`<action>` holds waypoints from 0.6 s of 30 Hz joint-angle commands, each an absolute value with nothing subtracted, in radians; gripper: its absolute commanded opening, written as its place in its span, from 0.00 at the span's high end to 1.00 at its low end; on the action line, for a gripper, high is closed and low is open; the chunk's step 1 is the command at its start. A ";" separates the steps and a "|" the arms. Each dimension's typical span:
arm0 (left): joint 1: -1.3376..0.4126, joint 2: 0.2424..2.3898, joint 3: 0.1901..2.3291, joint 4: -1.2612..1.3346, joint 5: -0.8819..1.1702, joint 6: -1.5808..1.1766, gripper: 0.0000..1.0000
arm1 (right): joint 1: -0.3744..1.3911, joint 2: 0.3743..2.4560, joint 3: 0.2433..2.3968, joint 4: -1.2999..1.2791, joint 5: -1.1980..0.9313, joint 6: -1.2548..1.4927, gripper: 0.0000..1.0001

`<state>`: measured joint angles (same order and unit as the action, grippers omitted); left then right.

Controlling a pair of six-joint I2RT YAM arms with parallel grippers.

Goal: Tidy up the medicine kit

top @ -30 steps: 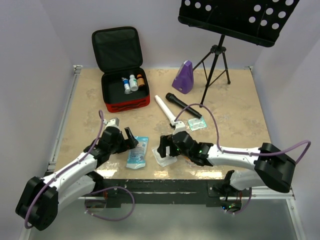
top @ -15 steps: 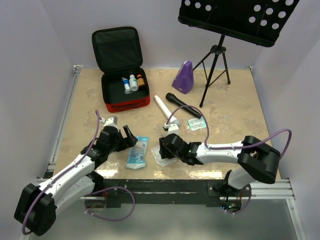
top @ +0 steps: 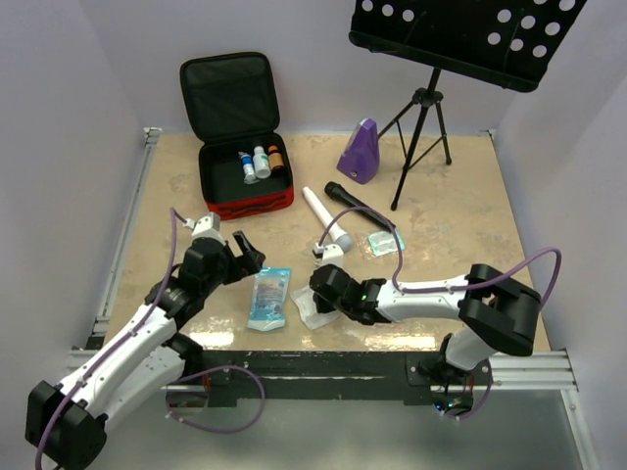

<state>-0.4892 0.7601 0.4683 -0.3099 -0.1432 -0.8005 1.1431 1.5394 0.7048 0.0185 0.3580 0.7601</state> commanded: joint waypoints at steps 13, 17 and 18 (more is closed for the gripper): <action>-0.479 0.660 0.916 -0.475 -0.541 -0.655 0.00 | 1.016 1.596 1.369 -0.102 0.451 0.539 1.00; -0.479 0.657 0.933 -0.479 -0.529 -0.680 0.00 | 0.913 1.796 1.544 -0.020 0.353 0.519 1.00; -0.479 0.649 0.930 -0.466 -0.522 -0.670 0.00 | 0.904 1.859 1.607 -0.012 0.348 0.500 1.00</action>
